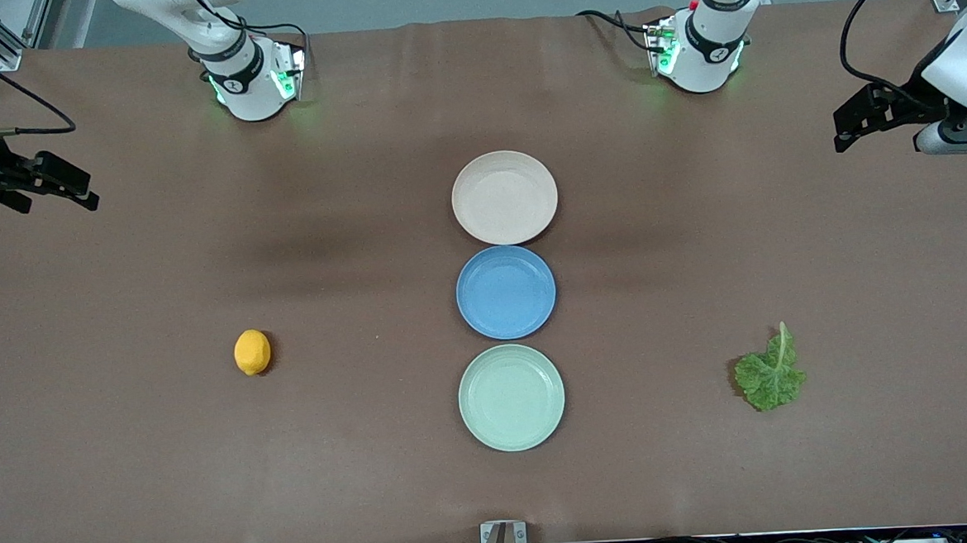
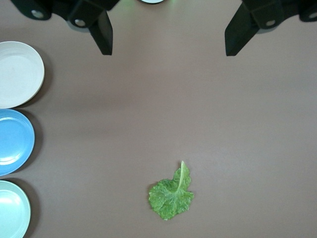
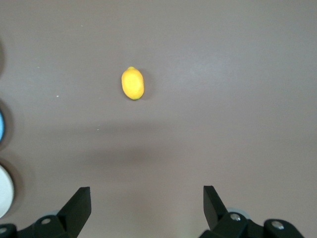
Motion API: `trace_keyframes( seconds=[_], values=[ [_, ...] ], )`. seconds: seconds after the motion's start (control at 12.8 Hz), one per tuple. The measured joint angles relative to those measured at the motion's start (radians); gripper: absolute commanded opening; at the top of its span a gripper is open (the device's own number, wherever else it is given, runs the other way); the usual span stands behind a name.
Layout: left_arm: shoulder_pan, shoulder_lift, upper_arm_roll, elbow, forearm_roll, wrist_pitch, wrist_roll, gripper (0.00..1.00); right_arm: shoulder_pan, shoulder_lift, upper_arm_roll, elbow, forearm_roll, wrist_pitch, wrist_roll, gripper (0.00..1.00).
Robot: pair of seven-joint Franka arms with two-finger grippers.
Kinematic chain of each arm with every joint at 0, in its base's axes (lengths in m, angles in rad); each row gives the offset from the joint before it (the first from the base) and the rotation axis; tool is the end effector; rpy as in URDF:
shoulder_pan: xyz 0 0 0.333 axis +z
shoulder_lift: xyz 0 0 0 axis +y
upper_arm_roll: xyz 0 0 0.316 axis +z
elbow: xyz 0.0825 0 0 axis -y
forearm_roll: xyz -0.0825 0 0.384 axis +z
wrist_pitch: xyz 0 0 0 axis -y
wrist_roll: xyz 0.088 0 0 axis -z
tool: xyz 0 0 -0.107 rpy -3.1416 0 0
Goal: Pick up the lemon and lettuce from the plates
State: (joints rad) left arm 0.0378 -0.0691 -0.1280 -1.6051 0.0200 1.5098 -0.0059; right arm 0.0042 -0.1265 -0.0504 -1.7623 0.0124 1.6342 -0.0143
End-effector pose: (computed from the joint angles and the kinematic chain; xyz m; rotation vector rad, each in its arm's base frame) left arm 0.5246 -0.0478 0.6402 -3.1086 0.1290 0.0394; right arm 0.5178 -0.0242 0.6071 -3.1224 0.0504 0.0019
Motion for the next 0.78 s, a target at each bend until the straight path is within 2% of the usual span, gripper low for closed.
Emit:
trace_keyframes(
  seconds=[0.78],
  values=[
    [0.001, 0.001, 0.002, 0.006, 0.0, 0.0, 0.0, 1.0, -0.001, 0.047, 0.0, 0.049, -0.014, -0.027, -0.008, 1.0]
  ],
)
